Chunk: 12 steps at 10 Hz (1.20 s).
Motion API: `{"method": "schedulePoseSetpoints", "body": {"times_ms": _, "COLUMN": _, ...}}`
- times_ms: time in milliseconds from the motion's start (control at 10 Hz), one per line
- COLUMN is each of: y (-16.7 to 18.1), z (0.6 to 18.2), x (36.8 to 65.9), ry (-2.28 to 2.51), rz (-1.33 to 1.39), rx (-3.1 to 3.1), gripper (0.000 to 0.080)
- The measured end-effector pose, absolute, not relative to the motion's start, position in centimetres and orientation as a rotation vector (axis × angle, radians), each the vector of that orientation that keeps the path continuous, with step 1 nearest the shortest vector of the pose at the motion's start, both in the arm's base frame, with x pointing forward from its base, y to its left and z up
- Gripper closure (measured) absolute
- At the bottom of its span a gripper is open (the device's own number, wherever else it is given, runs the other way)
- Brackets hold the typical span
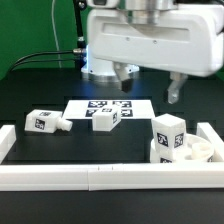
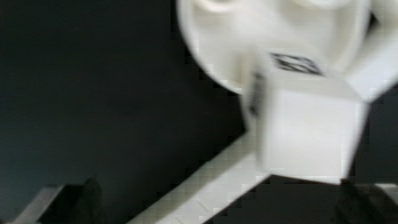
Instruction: Assemble stool
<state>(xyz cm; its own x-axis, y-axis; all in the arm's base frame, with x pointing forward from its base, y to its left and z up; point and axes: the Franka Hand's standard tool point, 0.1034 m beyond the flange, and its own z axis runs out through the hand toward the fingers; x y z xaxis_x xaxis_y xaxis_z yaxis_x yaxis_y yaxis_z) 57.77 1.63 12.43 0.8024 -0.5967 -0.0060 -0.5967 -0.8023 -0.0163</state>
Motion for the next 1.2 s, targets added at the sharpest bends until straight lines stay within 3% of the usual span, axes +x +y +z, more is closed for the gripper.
{"method": "schedulePoseSetpoints", "body": {"times_ms": 600, "y": 0.7, "z": 12.4, "x": 57.0, "ry": 0.594, "rz": 0.019, "rx": -3.058, "gripper": 0.0151}}
{"method": "schedulePoseSetpoints", "body": {"times_ms": 800, "y": -1.8, "z": 11.0, "x": 54.2, "ry": 0.601, "rz": 0.164, "rx": -2.98, "gripper": 0.0151}}
{"method": "schedulePoseSetpoints", "body": {"times_ms": 1000, "y": -2.9, "z": 10.7, "x": 51.4, "ry": 0.557, "rz": 0.415, "rx": -2.929, "gripper": 0.0151}}
{"method": "schedulePoseSetpoints", "body": {"times_ms": 1200, "y": -3.0, "z": 10.5, "x": 50.7, "ry": 0.556, "rz": 0.59, "rx": -2.884, "gripper": 0.0151}}
